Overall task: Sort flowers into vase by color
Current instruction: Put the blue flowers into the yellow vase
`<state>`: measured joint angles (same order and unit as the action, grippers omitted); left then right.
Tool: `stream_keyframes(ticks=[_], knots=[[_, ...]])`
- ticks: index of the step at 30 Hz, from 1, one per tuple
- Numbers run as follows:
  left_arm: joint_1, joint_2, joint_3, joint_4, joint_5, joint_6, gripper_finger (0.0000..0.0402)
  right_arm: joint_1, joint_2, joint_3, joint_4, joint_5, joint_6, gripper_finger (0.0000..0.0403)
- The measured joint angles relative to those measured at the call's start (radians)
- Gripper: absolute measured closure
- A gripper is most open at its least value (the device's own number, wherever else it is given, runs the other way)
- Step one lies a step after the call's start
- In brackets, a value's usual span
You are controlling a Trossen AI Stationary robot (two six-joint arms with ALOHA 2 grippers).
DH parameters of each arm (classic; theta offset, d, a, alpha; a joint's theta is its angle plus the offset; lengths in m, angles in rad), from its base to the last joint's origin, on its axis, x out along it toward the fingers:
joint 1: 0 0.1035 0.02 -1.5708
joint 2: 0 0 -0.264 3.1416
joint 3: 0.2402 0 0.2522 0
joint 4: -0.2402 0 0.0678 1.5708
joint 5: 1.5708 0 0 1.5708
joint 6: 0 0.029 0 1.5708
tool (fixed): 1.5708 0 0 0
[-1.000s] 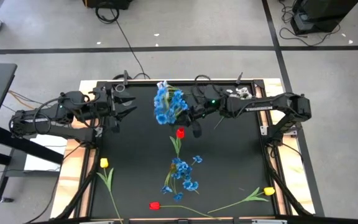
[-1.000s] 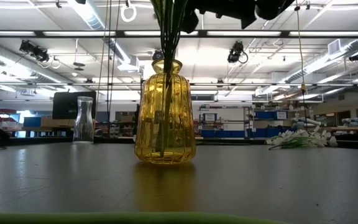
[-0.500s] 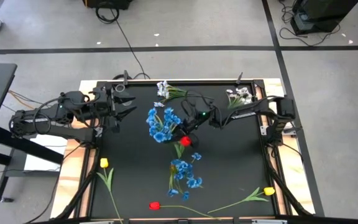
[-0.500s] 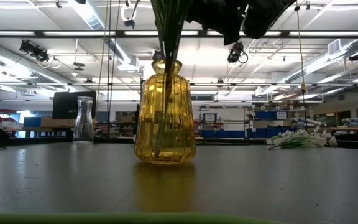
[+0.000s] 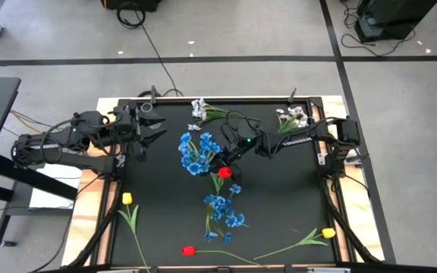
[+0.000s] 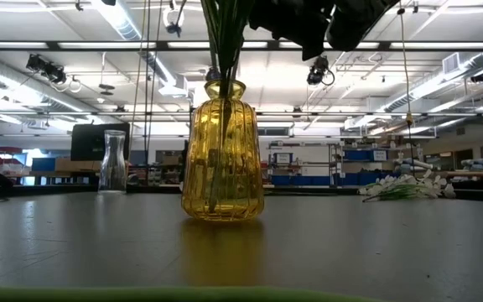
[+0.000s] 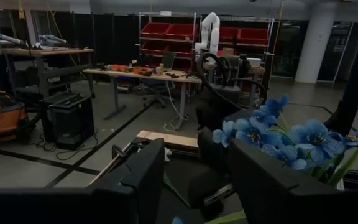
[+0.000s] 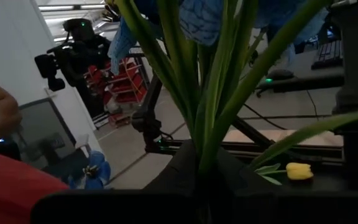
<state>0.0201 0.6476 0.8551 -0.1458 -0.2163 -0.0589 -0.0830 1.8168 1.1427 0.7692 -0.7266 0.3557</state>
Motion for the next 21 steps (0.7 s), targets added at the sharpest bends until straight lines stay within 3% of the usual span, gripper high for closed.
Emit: stream_keyframes(ticks=[21], knots=[[0.0,0.0,0.0,0.0,0.0,0.0,0.0218,0.006,0.0,0.0,-0.033,-0.027,0.004,0.0367]])
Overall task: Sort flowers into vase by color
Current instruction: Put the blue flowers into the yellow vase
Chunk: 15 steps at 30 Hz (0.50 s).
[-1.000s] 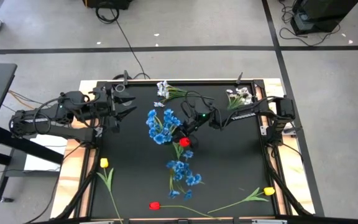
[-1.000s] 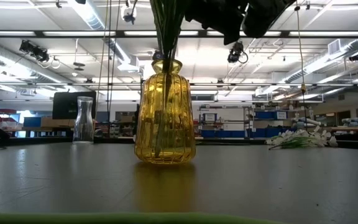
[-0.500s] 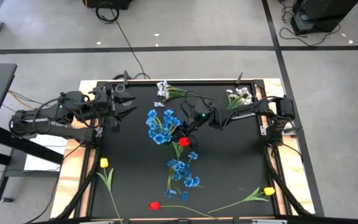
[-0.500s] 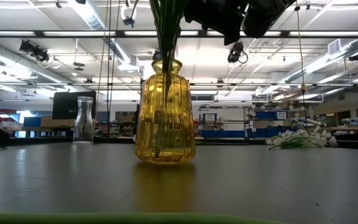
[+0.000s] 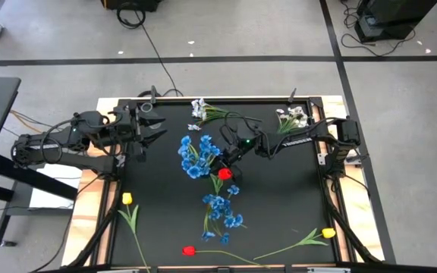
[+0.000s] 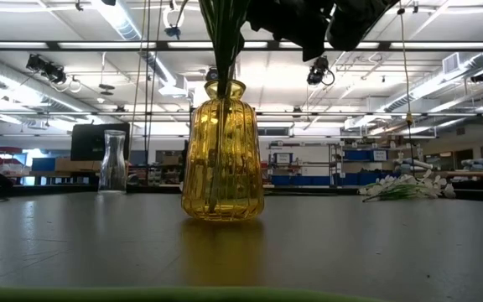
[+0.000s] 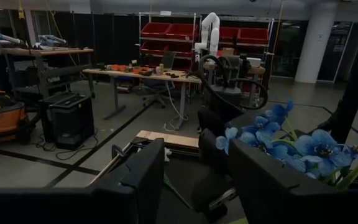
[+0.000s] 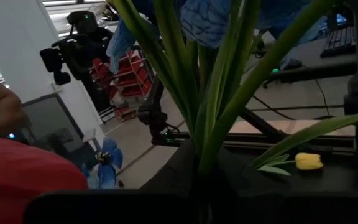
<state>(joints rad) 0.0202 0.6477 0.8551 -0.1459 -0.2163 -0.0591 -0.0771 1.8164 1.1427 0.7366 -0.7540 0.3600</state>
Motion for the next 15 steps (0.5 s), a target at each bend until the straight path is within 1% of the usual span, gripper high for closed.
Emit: stream_keyframes(ticks=[4,7,10,15], knots=[[0.0,0.0,0.0,0.0,0.0,0.0,0.0218,0.002,0.0,0.0,-0.001,0.0,0.012,0.0366],[0.0,0.0,0.0,0.0,0.0,0.001,0.0218,0.004,0.0,0.0,-0.003,0.0,0.033,0.0358],[0.0,0.0,0.0,0.0,0.0,0.0,0.0218,0.01,0.0,0.0,-0.013,0.0,0.041,0.0338],[0.0,0.0,0.0,0.0,0.0,0.0,0.0218,0.011,0.0,0.0,-0.015,0.003,0.041,0.0294]])
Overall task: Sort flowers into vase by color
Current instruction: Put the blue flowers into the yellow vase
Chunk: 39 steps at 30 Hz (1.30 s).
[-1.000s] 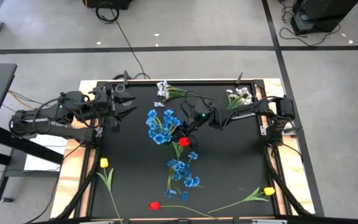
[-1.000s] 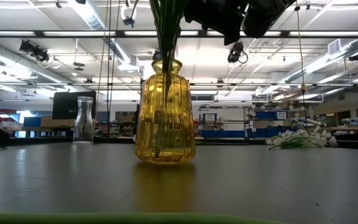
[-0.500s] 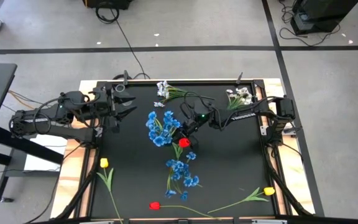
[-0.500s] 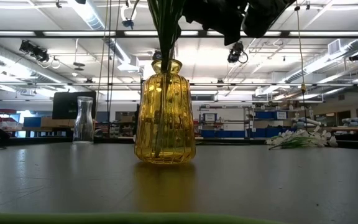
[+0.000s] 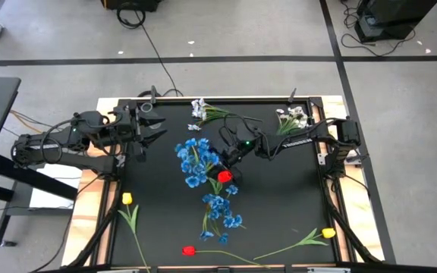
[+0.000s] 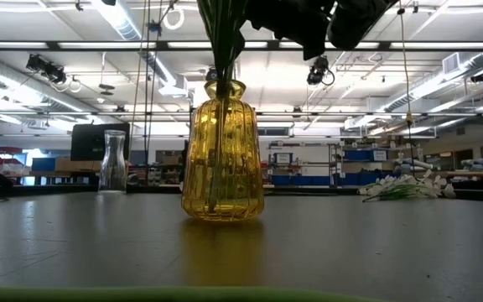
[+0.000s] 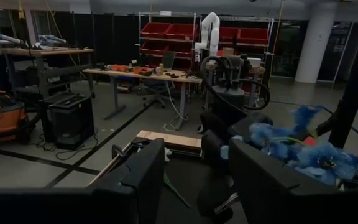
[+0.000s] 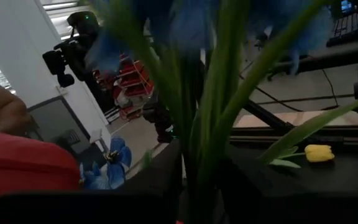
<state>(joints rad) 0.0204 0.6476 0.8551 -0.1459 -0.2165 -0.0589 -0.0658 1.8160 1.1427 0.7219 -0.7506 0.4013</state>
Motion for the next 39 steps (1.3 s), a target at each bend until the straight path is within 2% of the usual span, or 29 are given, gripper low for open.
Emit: stream_keyframes(ticks=[9,13,18,26,30,39], knots=[[0.0,0.0,0.0,0.0,0.0,0.0,0.0218,0.0,0.0,0.0,0.001,-0.015,-0.044,0.0239],[0.0,0.0,0.0,0.0,0.0,0.0,0.0218,-0.001,-0.003,0.0,0.01,-0.048,-0.091,0.0235],[0.0,0.0,0.0,0.0,0.0,0.0,0.0218,-0.017,-0.019,0.0,0.023,-0.145,-0.104,0.0235],[0.0,0.0,0.0,0.0,0.0,0.0,0.0218,-0.023,-0.029,0.017,-0.007,-0.11,-0.11,0.0225],[0.0,0.0,0.0,0.0,0.0,0.0,0.0218,-0.023,-0.029,0.055,-0.106,-0.142,-0.139,0.0201],[0.0,0.0,0.0,0.0,0.0,0.0,0.0218,-0.027,-0.029,0.061,-0.162,-0.233,-0.116,0.0127]])
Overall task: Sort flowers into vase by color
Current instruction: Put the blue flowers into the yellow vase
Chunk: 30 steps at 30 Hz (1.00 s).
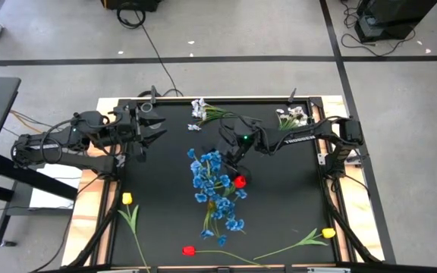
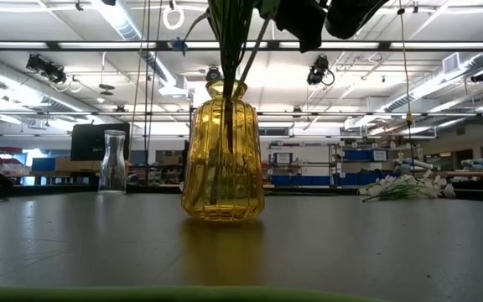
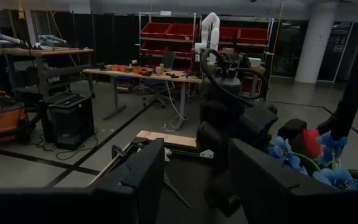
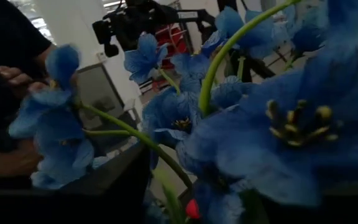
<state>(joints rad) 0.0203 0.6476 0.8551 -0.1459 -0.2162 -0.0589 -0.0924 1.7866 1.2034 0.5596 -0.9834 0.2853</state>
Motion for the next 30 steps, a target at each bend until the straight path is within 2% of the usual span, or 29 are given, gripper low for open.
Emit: stream_keyframes(ticks=[9,16,22,24,30], knots=[[0.0,0.0,0.0,0.0,0.0,0.0,0.0218,-0.047,0.0,0.0,-0.006,-0.035,0.12,0.0066],[0.0,0.0,0.0,0.0,0.0,0.0,0.0218,-0.056,0.001,0.0,0.066,-0.177,0.236,0.006],[0.0,0.0,0.0,0.0,0.0,0.0,0.0218,-0.052,0.001,0.0,0.114,-0.183,0.259,0.006],[0.0,0.0,0.0,0.0,0.0,0.0,0.0218,-0.047,0.001,0.0,0.117,-0.132,0.214,0.0062],[0.0,0.0,0.0,0.0,0.0,0.0,0.0218,-0.013,0.001,0.0,0.115,-0.005,-0.097,0.0065]])
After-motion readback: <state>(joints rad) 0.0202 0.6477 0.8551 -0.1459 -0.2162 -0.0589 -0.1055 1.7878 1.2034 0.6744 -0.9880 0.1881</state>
